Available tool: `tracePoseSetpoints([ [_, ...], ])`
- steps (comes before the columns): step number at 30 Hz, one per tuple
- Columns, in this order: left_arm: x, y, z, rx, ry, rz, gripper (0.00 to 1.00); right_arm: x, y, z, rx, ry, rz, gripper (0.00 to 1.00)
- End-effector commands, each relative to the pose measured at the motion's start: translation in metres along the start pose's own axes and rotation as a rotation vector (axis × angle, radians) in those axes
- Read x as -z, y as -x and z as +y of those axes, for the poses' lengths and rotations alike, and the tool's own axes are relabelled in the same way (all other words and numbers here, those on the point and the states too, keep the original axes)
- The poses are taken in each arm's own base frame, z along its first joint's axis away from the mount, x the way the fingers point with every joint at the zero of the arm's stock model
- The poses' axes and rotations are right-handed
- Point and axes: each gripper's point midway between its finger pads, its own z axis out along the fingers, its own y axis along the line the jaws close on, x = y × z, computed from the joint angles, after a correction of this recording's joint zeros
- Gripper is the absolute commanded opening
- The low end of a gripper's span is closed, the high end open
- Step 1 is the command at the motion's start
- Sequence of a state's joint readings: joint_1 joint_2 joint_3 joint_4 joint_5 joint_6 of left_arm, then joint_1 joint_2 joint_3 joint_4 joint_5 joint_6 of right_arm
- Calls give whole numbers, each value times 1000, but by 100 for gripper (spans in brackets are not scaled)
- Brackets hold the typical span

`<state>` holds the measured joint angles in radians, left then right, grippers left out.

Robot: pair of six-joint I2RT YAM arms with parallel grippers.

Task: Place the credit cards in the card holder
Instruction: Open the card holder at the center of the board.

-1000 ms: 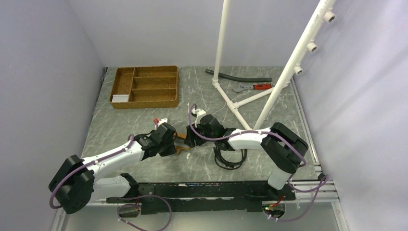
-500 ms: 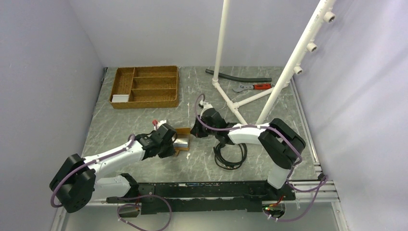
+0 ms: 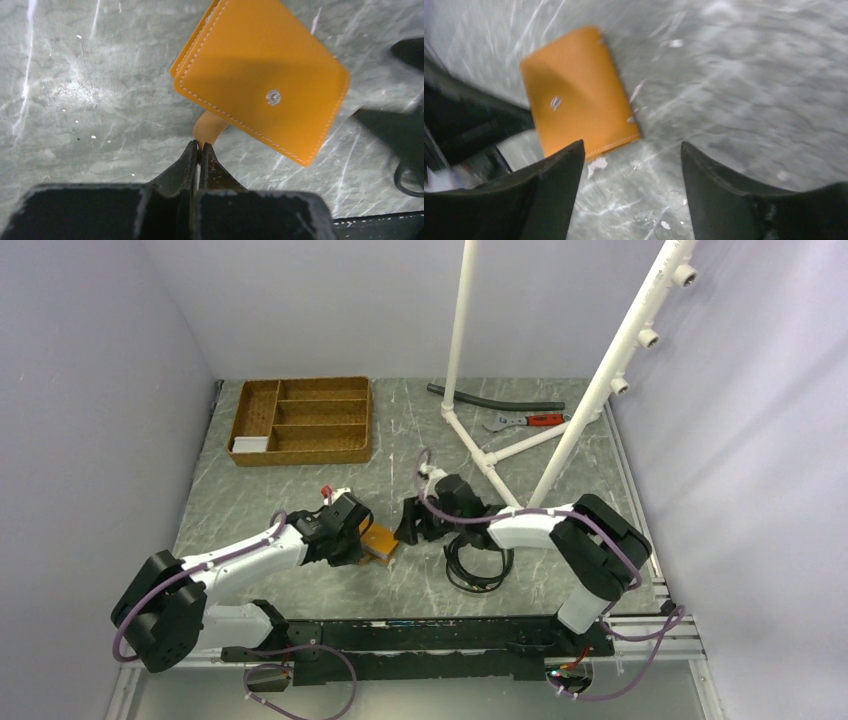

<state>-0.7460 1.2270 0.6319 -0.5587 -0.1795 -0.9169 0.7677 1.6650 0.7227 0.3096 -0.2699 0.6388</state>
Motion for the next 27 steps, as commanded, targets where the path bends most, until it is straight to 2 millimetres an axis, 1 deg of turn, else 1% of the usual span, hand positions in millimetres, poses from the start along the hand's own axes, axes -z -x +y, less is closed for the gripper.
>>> tracePoseSetpoints([
  [1,10,15,-12,-60,-25,-27,0,2,-12,38,541,41,-37,82],
  [4,9,15,-12,-60,-31,-35,0,-5,-12,44,674,-33,-84,88],
  [10,6,9,-16,-32,-75,-27,0,-20,7,58,780,-83,-254,88],
  [11,5,8,-16,-27,-78,-24,0,-23,7,60,789,-84,-262,88],
  [12,6,6,-16,-25,-83,-19,0,-25,13,62,783,-97,-280,88],
  [15,6,4,-17,-22,-93,-14,0,-32,23,57,759,-158,-302,84],
  [16,6,4,-17,-21,-99,-15,0,-33,26,57,750,-172,-315,82],
  [17,6,4,-17,-19,-102,-17,0,-32,29,55,743,-190,-330,81],
  [20,7,3,-17,-19,-105,-17,0,-28,36,58,731,-190,-373,80],
  [21,7,3,-16,-21,-106,-16,0,-28,37,59,732,-186,-378,77],
  [22,6,2,-16,-21,-107,-16,0,-29,37,62,731,-168,-378,72],
  [24,6,2,-16,-21,-105,-14,0,-33,37,68,741,-145,-372,57],
  [27,5,1,-14,-21,-95,-11,0,-36,41,71,694,-126,-382,29],
])
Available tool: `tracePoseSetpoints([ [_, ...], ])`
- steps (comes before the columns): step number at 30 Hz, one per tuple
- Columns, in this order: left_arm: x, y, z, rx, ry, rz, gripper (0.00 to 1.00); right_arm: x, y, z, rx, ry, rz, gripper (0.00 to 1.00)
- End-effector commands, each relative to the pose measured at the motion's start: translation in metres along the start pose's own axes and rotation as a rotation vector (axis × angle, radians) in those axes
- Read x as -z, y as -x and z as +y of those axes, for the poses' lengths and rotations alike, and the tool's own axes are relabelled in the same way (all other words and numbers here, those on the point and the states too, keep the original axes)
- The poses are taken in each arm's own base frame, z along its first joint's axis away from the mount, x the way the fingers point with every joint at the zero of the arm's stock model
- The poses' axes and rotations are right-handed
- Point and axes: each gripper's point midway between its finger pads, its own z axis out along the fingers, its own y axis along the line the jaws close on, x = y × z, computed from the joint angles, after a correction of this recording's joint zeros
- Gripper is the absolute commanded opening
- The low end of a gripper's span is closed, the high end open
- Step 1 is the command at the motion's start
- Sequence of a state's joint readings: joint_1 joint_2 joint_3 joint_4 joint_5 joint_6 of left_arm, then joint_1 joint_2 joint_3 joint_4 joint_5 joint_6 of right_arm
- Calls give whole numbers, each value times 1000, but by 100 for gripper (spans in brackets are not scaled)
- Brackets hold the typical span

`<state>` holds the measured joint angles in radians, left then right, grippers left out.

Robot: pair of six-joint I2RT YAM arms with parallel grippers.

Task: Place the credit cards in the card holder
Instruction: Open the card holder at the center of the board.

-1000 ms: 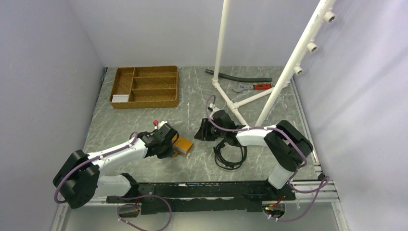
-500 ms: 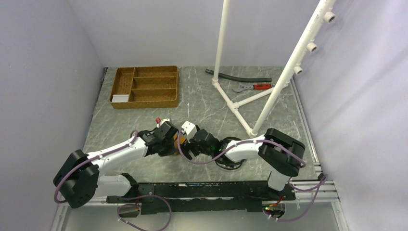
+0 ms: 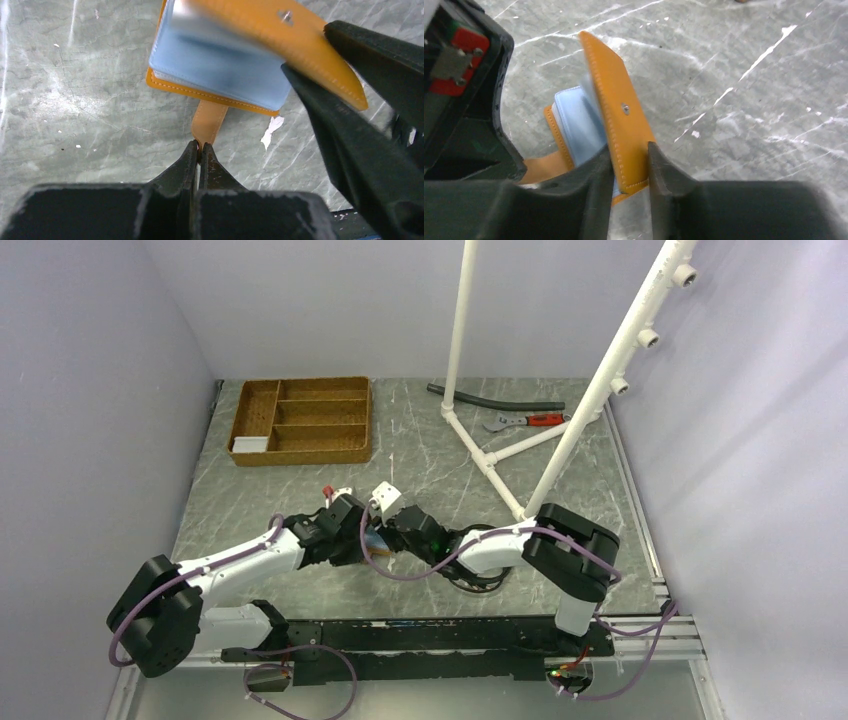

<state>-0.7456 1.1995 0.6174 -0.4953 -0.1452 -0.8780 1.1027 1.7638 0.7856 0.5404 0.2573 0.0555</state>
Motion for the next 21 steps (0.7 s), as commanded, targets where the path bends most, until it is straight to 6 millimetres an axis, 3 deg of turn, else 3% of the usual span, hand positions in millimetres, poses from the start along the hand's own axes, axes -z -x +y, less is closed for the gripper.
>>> tracePoseSetpoints([
  [1,3,-3,0,9,-11,8,0,-11,38,-7,-100,-27,-103,14],
  [2,4,-3,1,12,-2,7,0,-12,37,-12,-164,-47,-94,3],
  [3,4,-2,2,13,1,2,0,-12,33,-20,-227,-82,-71,0],
  [4,4,-1,2,12,5,-1,0,-10,30,-31,-309,-129,-51,0],
  [7,4,4,3,3,29,-13,0,7,-5,-69,-576,-271,73,0],
  [10,-1,9,2,-23,56,-7,0,27,-34,-91,-770,-293,137,0],
  [15,-9,20,-7,-56,86,27,0,48,-62,-101,-795,-321,211,0],
  [21,-19,37,-29,-58,-29,88,1,54,-94,-119,-770,-408,322,0],
])
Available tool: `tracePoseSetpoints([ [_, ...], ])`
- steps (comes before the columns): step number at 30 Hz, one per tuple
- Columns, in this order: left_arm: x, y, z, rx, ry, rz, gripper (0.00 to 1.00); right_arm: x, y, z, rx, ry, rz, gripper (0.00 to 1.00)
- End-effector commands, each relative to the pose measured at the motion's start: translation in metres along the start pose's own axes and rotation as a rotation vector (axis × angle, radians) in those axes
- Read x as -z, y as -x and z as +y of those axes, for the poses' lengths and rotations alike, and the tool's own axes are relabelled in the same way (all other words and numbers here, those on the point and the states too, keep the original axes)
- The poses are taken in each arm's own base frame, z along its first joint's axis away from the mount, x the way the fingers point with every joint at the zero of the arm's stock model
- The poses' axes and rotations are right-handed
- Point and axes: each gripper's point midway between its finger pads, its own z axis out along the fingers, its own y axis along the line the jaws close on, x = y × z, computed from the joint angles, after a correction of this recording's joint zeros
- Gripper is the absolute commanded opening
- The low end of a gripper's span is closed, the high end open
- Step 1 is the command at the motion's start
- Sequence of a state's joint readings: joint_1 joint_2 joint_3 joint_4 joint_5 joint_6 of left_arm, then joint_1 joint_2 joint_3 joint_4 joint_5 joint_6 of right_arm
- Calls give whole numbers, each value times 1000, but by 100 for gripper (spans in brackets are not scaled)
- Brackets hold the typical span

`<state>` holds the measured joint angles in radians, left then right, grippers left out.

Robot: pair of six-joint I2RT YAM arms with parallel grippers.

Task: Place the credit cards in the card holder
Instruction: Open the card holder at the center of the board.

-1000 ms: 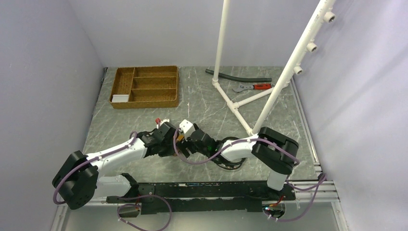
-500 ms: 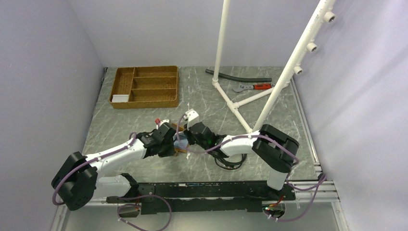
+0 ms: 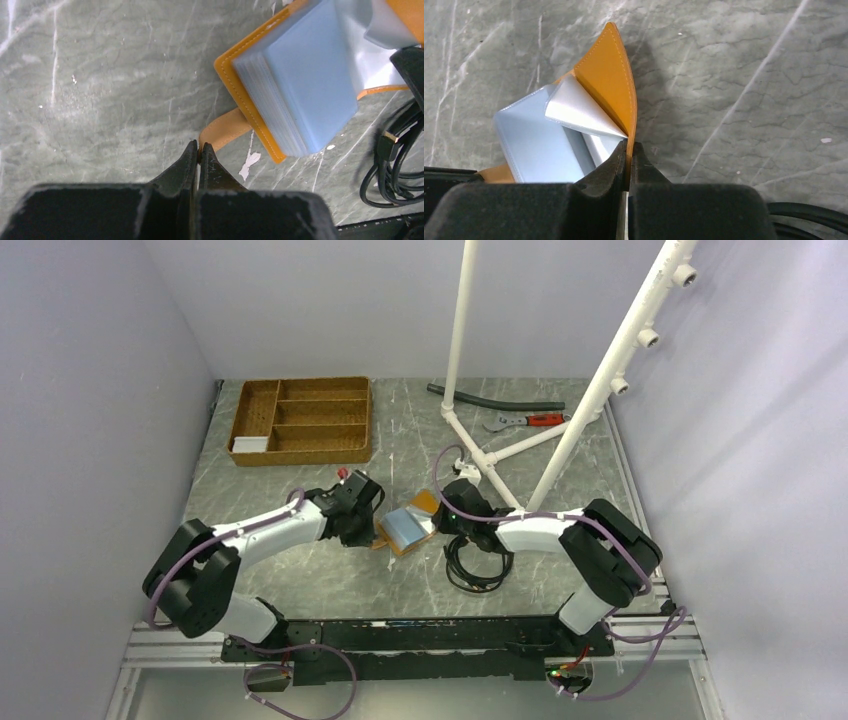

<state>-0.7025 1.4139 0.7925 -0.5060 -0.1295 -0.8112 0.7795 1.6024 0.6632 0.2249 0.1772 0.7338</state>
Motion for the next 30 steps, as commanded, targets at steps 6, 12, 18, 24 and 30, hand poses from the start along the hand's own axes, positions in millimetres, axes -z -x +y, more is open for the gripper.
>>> tracePoseSetpoints([
  [6,-5,15,-19,-15,-144,75,0,1,-4,-64,169,-312,113,27],
  [12,-6,15,-20,-14,-148,95,0,13,15,-79,323,-439,125,52],
  [18,-8,7,-22,-11,-177,121,0,43,50,-25,481,-281,27,71],
  [24,-6,4,-25,-6,-191,136,0,70,53,72,446,201,8,71],
  [30,-3,7,-27,3,-198,130,0,72,35,136,430,544,75,40],
])
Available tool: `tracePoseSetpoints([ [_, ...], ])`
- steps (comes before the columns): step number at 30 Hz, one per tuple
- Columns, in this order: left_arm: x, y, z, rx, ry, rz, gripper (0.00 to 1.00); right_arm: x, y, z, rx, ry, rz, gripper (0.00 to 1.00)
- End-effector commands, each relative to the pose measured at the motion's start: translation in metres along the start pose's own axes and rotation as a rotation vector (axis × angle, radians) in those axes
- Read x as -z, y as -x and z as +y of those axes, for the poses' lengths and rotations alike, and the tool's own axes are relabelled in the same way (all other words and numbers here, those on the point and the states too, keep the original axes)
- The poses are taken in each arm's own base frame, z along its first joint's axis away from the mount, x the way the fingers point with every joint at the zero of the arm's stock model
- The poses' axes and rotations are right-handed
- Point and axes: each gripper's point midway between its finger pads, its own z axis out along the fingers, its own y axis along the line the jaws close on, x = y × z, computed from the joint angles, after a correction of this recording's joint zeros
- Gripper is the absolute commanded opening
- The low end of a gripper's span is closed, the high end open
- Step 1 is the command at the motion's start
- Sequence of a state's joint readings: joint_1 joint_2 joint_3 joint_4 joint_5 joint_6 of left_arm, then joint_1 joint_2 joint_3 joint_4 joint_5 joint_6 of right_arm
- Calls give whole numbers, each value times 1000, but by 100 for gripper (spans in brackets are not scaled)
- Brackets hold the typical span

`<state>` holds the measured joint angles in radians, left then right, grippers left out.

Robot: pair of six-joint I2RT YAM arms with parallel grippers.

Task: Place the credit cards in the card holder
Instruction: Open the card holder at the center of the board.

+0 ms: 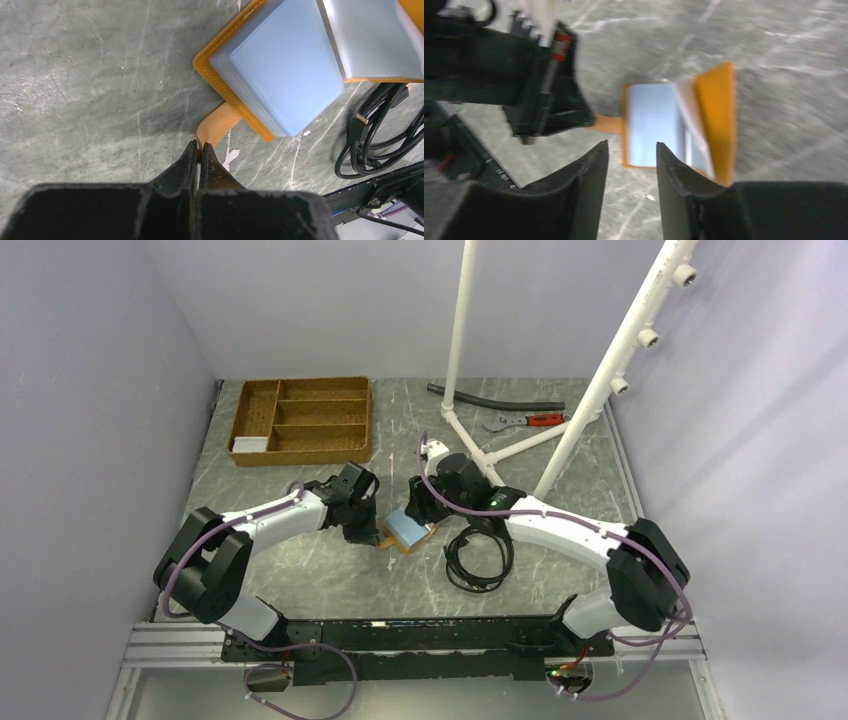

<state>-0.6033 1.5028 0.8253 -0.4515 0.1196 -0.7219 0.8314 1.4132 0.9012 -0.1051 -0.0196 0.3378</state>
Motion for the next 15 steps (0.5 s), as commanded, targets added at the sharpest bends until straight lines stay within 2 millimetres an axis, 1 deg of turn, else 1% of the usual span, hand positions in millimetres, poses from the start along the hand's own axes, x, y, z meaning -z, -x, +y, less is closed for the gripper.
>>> tracePoseSetpoints([
  [1,6,6,-13,-5,-52,-13,0,-15,16,57,22,299,-16,37],
  [3,6,8,-12,-7,-48,-19,0,-27,12,52,30,279,2,32],
  [6,7,5,-11,-7,-43,-6,0,-48,7,33,46,201,33,30],
  [7,7,4,-10,-8,-44,-7,0,-54,9,21,56,123,27,30],
  [8,7,3,-8,-6,-42,-9,0,-57,2,-4,60,-34,53,30],
  [9,7,2,-7,-6,-35,-14,0,-57,1,-33,63,-215,45,30],
  [10,7,1,-5,-4,-32,-14,0,-56,0,-54,77,-347,30,30],
  [12,9,-1,-3,1,-28,-10,0,-60,-11,-73,86,-432,48,31],
  [15,10,-2,-3,-10,-35,-14,0,-64,-30,-94,77,-528,99,31],
])
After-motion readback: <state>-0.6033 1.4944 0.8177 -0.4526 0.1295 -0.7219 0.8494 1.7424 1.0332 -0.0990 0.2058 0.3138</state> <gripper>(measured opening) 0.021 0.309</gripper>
